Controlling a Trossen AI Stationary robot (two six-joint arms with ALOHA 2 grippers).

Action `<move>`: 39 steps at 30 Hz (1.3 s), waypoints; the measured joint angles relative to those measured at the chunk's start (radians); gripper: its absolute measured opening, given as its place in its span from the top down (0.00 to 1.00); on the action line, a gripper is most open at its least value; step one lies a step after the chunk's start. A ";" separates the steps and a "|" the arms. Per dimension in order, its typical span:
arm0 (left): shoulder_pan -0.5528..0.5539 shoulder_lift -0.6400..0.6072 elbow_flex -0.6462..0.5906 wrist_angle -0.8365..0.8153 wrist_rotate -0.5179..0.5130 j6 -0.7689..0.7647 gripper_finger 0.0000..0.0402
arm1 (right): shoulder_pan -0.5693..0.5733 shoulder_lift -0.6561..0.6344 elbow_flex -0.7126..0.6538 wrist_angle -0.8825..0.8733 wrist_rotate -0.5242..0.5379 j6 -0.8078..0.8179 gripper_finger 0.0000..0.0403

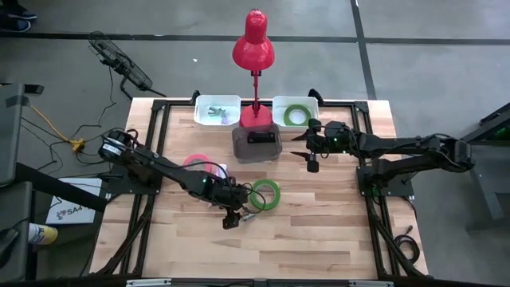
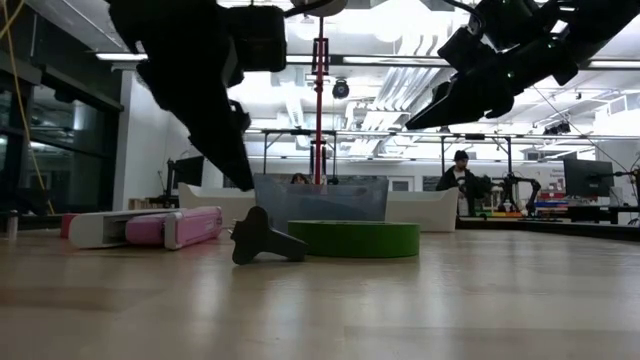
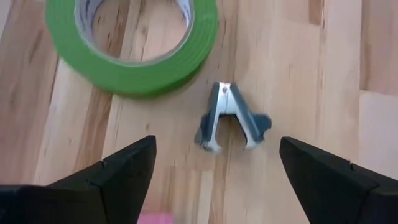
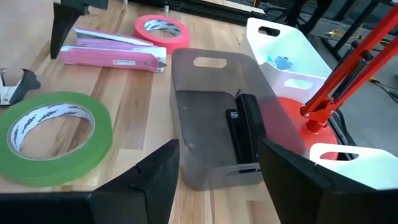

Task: Pick and place Stapler, Stapler remover, tape
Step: Put the black staple remover into the left white bin

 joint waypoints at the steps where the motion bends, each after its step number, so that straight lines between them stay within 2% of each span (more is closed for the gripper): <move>1: 0.000 0.006 0.000 0.008 0.000 0.004 0.16 | 0.000 0.000 0.000 -0.001 0.000 0.000 0.48; 8: 0.000 0.071 -0.001 0.029 0.051 0.013 0.16 | 0.000 0.000 -0.001 -0.012 -0.001 0.000 0.48; 19: -0.013 0.076 -0.001 0.063 0.063 -0.012 0.16 | 0.000 0.000 -0.001 -0.024 -0.002 0.000 0.48; 28: -0.040 0.108 -0.003 0.071 0.003 -0.023 0.16 | 0.000 0.000 -0.001 -0.028 -0.002 0.000 0.48; 39: -0.039 0.148 0.002 0.151 -0.010 -0.048 0.16 | 0.000 0.000 -0.001 -0.039 -0.002 0.002 0.48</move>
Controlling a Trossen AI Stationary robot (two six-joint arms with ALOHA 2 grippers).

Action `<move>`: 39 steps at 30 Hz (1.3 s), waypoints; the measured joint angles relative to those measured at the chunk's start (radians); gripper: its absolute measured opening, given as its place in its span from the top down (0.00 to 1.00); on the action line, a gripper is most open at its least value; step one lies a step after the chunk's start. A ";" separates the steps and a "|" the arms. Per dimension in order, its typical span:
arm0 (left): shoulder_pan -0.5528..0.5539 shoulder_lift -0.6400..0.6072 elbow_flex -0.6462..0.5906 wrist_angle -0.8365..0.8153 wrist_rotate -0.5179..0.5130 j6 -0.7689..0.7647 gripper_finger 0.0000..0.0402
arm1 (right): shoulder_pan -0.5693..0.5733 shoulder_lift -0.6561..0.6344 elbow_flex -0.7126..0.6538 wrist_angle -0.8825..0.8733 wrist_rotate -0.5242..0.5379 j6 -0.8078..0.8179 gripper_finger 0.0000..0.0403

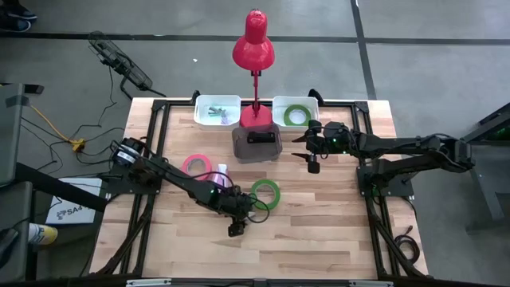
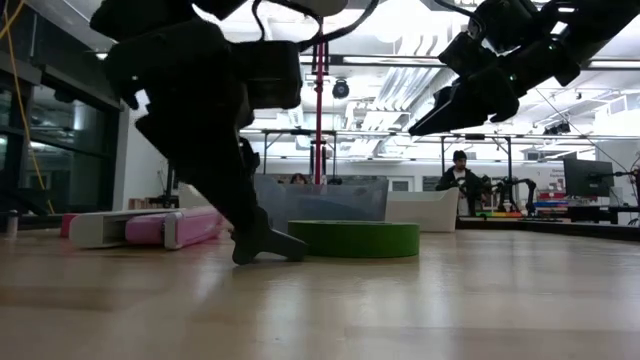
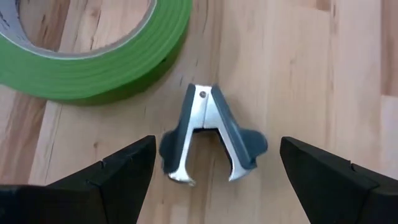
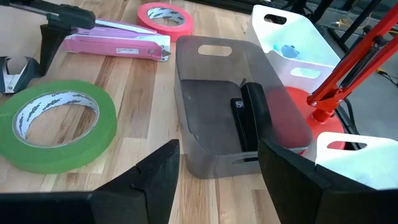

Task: Pick and place Stapler, Stapler remover, tape
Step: Put the black staple remover into the left white bin

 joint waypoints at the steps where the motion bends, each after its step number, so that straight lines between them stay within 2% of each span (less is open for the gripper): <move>1: 0.000 0.002 0.000 -0.003 -0.005 -0.004 0.16 | 0.000 0.000 0.000 0.001 0.000 0.000 0.48; 11: 0.000 0.019 -0.001 -0.002 -0.047 -0.050 0.16 | 0.000 0.000 0.000 0.002 0.002 0.000 0.48; 15: 0.000 0.027 -0.001 0.002 -0.039 -0.050 0.20 | 0.000 0.000 0.000 0.002 0.003 -0.001 0.48; 20: 0.001 0.033 -0.001 0.005 -0.041 -0.050 0.31 | 0.000 0.000 0.000 -0.001 0.005 0.000 0.48; 35: 0.001 0.035 -0.001 0.016 -0.023 -0.015 0.75 | 0.000 0.000 0.000 -0.005 0.004 0.001 0.48; 39: 0.000 0.035 -0.001 0.015 -0.022 -0.014 0.78 | 0.000 0.000 0.000 -0.005 0.001 0.002 0.48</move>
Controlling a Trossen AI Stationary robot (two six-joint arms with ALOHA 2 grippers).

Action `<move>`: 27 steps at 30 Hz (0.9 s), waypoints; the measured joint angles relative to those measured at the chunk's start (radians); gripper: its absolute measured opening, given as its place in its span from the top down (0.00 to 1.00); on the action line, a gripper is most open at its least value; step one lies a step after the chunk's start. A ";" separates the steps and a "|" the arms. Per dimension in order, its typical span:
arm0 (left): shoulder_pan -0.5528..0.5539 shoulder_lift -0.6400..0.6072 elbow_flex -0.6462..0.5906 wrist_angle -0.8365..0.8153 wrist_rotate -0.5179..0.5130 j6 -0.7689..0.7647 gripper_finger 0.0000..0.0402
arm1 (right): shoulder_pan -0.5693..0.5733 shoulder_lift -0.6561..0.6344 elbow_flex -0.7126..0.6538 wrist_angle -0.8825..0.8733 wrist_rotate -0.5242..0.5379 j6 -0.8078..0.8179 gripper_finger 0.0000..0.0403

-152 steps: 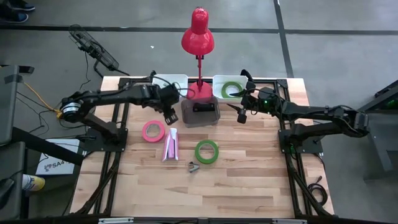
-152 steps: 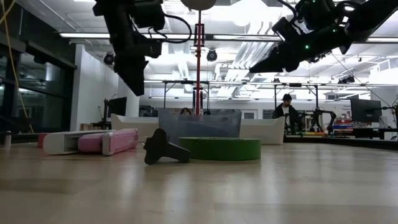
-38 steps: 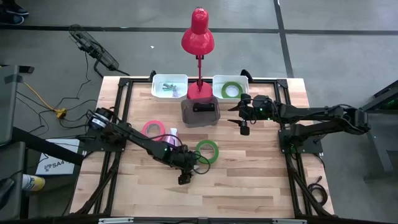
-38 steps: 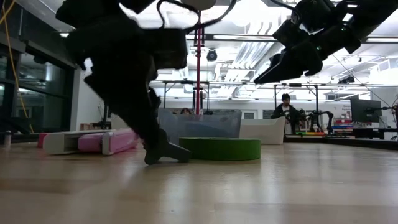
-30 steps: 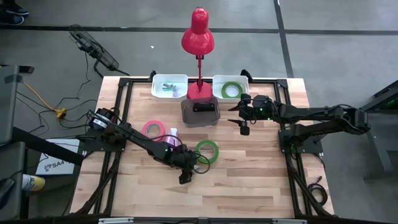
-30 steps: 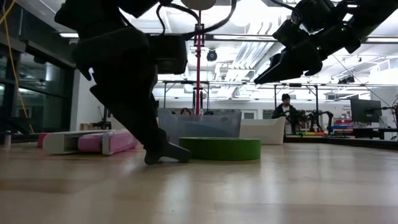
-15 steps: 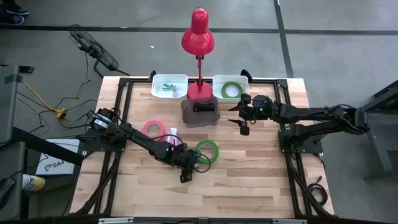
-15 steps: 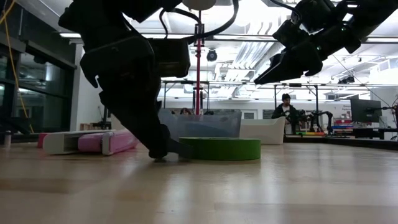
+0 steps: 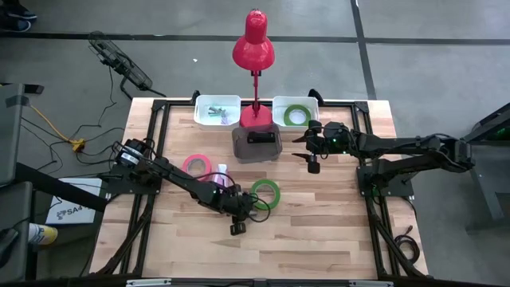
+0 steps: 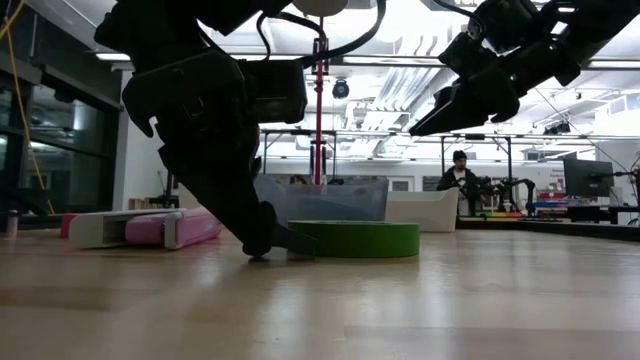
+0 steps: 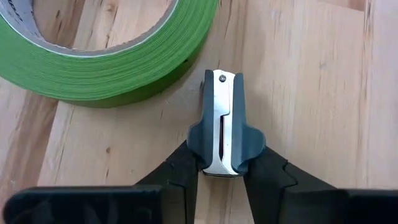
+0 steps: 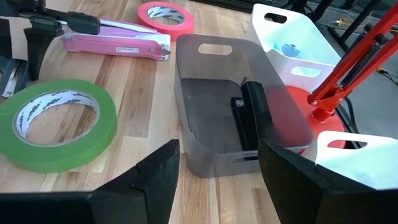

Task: Pick and place Stapler, Stapler remover, tape
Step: Put the black staple remover into the left white bin

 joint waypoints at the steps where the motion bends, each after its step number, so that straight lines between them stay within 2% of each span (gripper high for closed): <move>1: 0.000 0.000 0.000 0.000 -0.001 0.000 0.78 | 0.000 0.000 0.000 -0.001 -0.003 0.000 0.48; 7: -0.001 -0.014 0.000 -0.040 -0.051 -0.002 0.78 | 0.002 0.000 0.000 -0.017 -0.016 0.023 0.48; 12: 0.000 -0.041 0.053 -0.248 -0.115 -0.017 0.78 | 0.010 0.000 0.000 -0.021 -0.016 0.023 0.48; 17: 0.000 -0.043 0.108 -0.336 -0.163 -0.010 0.78 | 0.026 0.000 0.000 -0.015 -0.013 0.023 0.48; 27: 0.001 -0.043 0.123 -0.355 -0.328 -0.012 0.78 | 0.027 0.000 0.000 -0.022 -0.024 0.026 0.48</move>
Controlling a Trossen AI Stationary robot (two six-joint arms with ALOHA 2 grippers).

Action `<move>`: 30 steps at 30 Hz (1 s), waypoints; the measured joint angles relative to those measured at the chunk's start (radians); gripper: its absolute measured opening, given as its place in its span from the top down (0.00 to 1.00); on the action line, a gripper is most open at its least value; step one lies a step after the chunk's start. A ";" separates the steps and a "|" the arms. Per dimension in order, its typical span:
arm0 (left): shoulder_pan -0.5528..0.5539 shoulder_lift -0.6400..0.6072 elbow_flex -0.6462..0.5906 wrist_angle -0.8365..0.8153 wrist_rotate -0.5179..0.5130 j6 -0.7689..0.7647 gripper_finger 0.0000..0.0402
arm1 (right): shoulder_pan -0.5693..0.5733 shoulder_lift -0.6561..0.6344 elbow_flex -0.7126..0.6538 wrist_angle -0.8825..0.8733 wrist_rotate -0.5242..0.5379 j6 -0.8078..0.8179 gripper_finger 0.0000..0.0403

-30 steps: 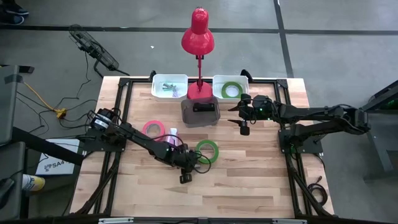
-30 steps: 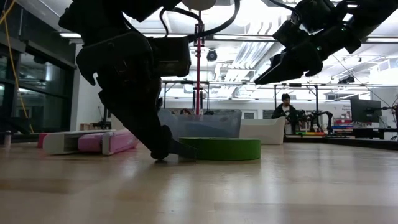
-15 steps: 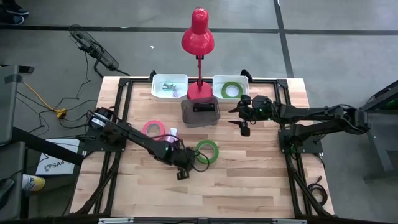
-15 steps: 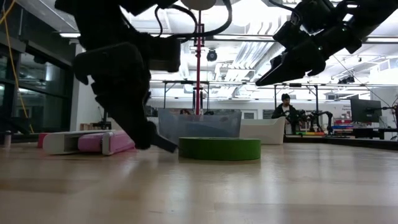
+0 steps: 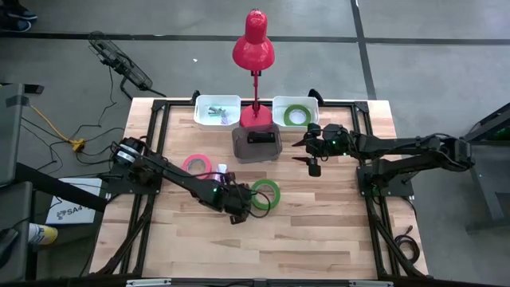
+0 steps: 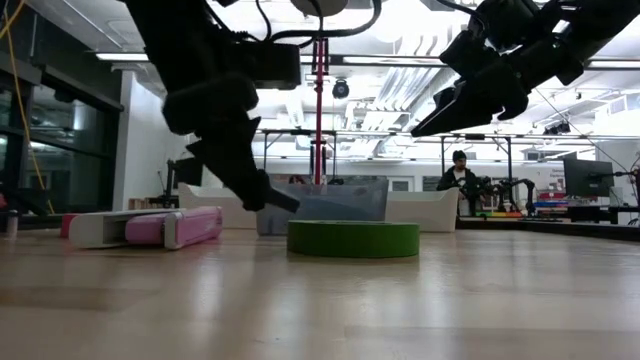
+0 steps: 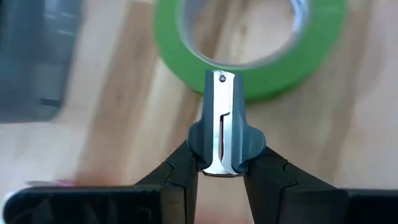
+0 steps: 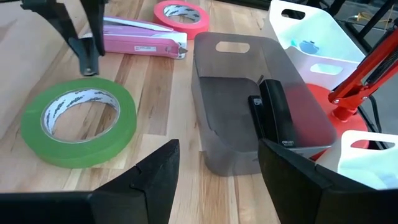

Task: Pick and place Stapler, Stapler remover, tape
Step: Put the black staple remover into the left white bin

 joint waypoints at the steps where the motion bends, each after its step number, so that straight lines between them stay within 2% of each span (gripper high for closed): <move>1: 0.000 0.000 0.000 0.000 -0.029 0.002 0.78 | 0.000 0.000 0.000 0.000 0.000 0.000 0.48; 6: 0.013 0.000 0.001 0.002 -0.142 0.003 0.78 | 0.000 0.000 0.000 0.000 -0.030 -0.002 0.48; 14: 0.085 0.000 0.001 0.061 -0.177 0.059 0.78 | 0.003 0.006 0.000 0.010 -0.106 -0.010 0.48; 22: 0.179 -0.001 0.001 0.166 -0.173 0.213 0.78 | 0.035 0.126 0.000 0.142 -0.094 -0.059 0.48; 30: 0.236 -0.002 0.001 0.212 -0.140 0.268 0.78 | 0.036 0.202 0.000 0.213 -0.076 -0.090 0.48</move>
